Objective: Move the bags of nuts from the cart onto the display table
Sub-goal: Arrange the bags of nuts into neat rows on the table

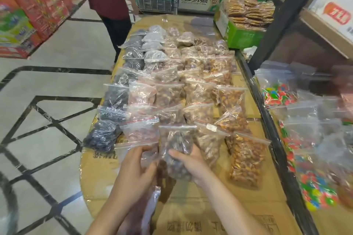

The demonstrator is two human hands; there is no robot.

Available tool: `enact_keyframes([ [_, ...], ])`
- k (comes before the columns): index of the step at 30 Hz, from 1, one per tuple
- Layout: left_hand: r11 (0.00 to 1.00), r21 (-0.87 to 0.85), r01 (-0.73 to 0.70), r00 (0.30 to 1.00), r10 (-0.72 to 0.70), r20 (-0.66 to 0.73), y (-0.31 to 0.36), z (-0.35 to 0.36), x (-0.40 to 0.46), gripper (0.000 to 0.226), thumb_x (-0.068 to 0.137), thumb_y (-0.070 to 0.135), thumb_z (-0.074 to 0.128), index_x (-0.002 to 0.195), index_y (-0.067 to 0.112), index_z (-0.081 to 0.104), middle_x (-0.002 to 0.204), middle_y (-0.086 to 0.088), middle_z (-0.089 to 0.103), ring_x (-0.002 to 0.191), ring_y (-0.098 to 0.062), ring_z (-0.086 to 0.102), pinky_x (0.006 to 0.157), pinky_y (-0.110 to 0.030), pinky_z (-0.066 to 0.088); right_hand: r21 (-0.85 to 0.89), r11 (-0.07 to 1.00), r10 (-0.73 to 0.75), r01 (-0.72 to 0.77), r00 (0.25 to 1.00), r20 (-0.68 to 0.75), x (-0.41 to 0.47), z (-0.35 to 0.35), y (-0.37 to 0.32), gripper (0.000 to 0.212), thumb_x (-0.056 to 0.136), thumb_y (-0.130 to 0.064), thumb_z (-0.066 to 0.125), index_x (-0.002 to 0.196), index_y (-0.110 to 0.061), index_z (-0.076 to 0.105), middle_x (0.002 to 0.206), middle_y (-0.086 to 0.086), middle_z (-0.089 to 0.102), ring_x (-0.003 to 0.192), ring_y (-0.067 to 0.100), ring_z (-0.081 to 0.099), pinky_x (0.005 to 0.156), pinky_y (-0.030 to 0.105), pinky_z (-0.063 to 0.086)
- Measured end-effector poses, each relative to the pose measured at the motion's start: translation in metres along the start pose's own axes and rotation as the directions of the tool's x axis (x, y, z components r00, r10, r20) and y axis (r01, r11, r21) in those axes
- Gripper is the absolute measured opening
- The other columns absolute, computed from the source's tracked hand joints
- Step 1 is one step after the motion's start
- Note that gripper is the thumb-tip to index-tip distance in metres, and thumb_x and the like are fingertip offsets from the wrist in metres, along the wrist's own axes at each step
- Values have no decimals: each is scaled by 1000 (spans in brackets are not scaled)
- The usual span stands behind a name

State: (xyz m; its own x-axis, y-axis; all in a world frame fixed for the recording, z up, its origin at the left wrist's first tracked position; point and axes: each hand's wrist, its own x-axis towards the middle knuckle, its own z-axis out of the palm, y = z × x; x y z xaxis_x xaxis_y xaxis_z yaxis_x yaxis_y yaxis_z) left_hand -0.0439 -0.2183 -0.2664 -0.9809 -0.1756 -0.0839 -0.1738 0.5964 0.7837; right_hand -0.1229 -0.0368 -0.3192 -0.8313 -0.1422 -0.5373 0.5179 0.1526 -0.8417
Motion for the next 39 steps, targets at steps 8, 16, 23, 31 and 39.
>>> enact_keyframes([
  [8, 972, 229, -53, 994, 29, 106, -23, -9, 5, 44, 91, 33, 57, 134, 25, 52, 133, 5, 52, 126, -18, 49, 107, -38, 41, -232, 969, 35, -87, 975, -219, 10, 24, -6, 115, 75, -52, 85, 158, -15, 14, 154, 8, 49, 135, 29, 52, 108, 38, 45],
  [16, 922, 371, -111, 992, 83, 91, -27, 0, 24, 47, 94, 52, 41, 130, 26, 55, 133, -1, 54, 124, -25, 51, 104, -46, 44, -542, 823, -325, 168, 923, -207, -52, 10, -3, 75, 101, -44, 58, 163, -30, 17, 168, -12, 23, 154, 10, 24, 125, 33, 25],
  [23, 846, 522, -106, 994, 98, 44, -4, 12, 36, 61, 94, 63, 25, 142, 33, 47, 157, -11, 35, 144, -38, 30, 114, -58, 31, -812, 528, -521, 251, 850, -76, -68, -15, -3, 60, 106, -51, 38, 161, -32, 25, 169, -19, 3, 157, 7, -8, 122, 26, 1],
  [31, 829, 558, -39, 998, 62, -24, 25, 20, 58, 63, 94, 62, 26, 150, 34, 36, 165, -13, 21, 152, -40, 14, 118, -59, 19, -846, 429, -577, 317, 817, 13, -56, -48, -31, 59, 106, -51, 37, 160, -28, 30, 171, -7, 13, 159, 18, -1, 128, 38, 8],
  [39, 805, 593, -8, 995, 64, -74, 44, 16, 97, 58, 100, 57, 35, 152, 33, 33, 165, -14, 20, 151, -41, 17, 117, -59, 20, -854, 408, -525, 322, 848, 68, -17, -57, -72, 61, 106, -54, 33, 162, -32, 22, 172, -10, 7, 159, 17, -8, 130, 47, 9],
])
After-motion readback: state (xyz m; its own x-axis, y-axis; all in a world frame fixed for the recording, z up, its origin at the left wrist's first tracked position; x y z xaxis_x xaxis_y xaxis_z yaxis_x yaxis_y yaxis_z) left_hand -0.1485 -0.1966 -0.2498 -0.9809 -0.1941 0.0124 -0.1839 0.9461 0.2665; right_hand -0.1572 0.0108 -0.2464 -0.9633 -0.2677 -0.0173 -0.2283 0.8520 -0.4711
